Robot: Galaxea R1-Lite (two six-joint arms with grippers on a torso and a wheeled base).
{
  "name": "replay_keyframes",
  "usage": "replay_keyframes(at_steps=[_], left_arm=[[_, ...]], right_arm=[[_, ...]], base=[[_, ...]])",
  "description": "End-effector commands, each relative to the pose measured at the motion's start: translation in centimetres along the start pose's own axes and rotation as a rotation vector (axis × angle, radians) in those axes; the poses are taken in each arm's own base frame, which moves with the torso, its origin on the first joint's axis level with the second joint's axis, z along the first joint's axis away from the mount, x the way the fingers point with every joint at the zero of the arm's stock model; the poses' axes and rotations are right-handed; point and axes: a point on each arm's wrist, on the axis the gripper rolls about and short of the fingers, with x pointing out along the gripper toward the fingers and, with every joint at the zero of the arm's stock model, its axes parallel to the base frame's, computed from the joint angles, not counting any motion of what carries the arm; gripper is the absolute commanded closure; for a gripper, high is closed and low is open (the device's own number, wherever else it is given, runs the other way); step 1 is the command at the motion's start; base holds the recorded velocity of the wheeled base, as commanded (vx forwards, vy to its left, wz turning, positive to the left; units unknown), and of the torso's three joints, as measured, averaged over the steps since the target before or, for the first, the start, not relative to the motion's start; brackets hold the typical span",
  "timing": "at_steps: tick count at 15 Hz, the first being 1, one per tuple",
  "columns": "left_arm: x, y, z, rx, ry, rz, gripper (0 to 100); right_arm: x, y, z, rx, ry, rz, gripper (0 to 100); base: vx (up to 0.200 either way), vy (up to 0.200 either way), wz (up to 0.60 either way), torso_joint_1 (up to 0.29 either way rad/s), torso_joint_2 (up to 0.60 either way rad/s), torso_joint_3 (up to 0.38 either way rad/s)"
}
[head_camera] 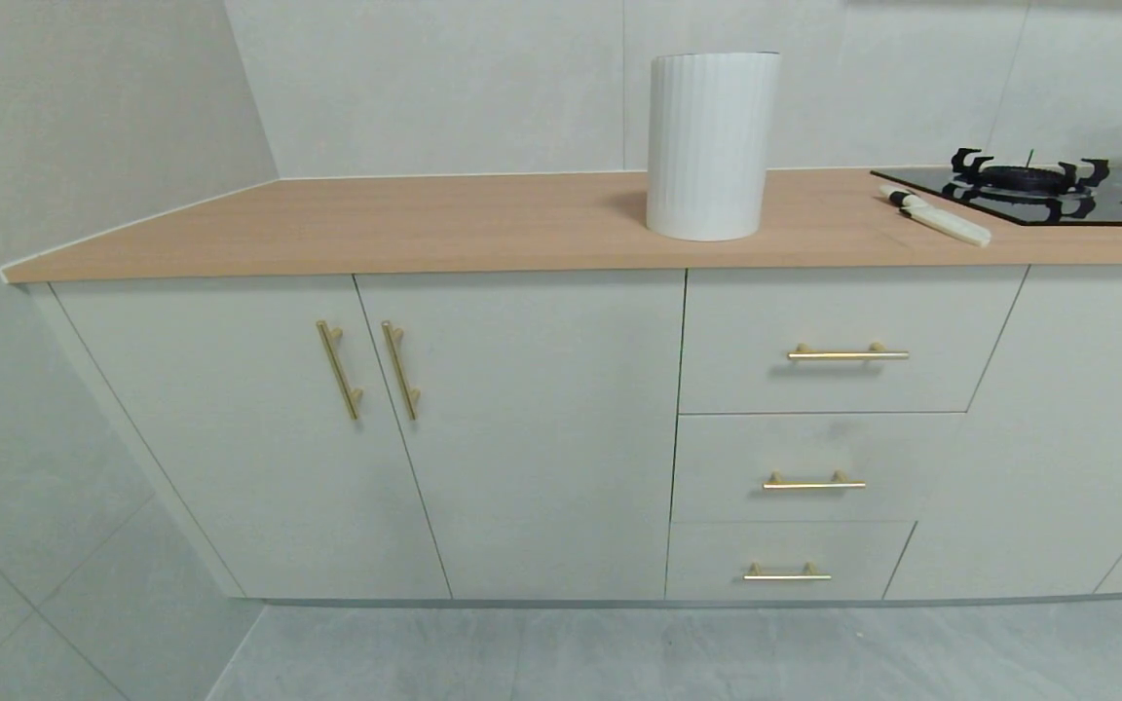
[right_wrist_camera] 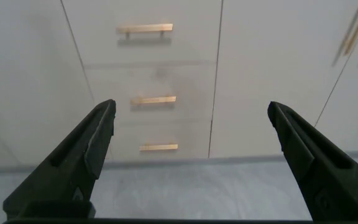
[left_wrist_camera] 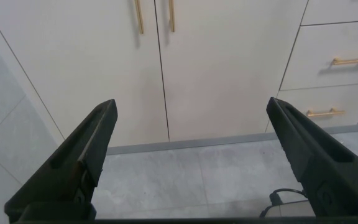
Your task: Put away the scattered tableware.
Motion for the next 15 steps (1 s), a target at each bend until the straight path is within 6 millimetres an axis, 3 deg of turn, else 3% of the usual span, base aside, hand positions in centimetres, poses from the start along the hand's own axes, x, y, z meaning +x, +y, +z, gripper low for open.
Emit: replay_keyframes(at_steps=[1,2,11,14,15], left_arm=[[0.0,0.0,0.0,0.0,0.0,0.0,0],[0.0,0.0,0.0,0.0,0.0,0.0,0],[0.0,0.0,0.0,0.0,0.0,0.0,0],[0.0,0.0,0.0,0.0,0.0,0.0,0],[0.0,0.0,0.0,0.0,0.0,0.0,0]], right_arm=[[1.5,0.1,-2.9,-0.003,0.042,0.027,0],[2.1,0.3,-3.8,0.0,0.012,0.069,0],[2.2,0.6,-4.0,0.035,-0.01,0.229,0],[2.3,0.1,-4.5,-0.01,0.039,0.012,0],[2.2,0.2,-4.6,-0.011,0.054,0.021,0]], base=[[0.0,0.0,0.0,0.0,0.0,0.0],[0.0,0.0,0.0,0.0,0.0,0.0],[0.0,0.0,0.0,0.0,0.0,0.0],[0.0,0.0,0.0,0.0,0.0,0.0],[0.0,0.0,0.0,0.0,0.0,0.0]])
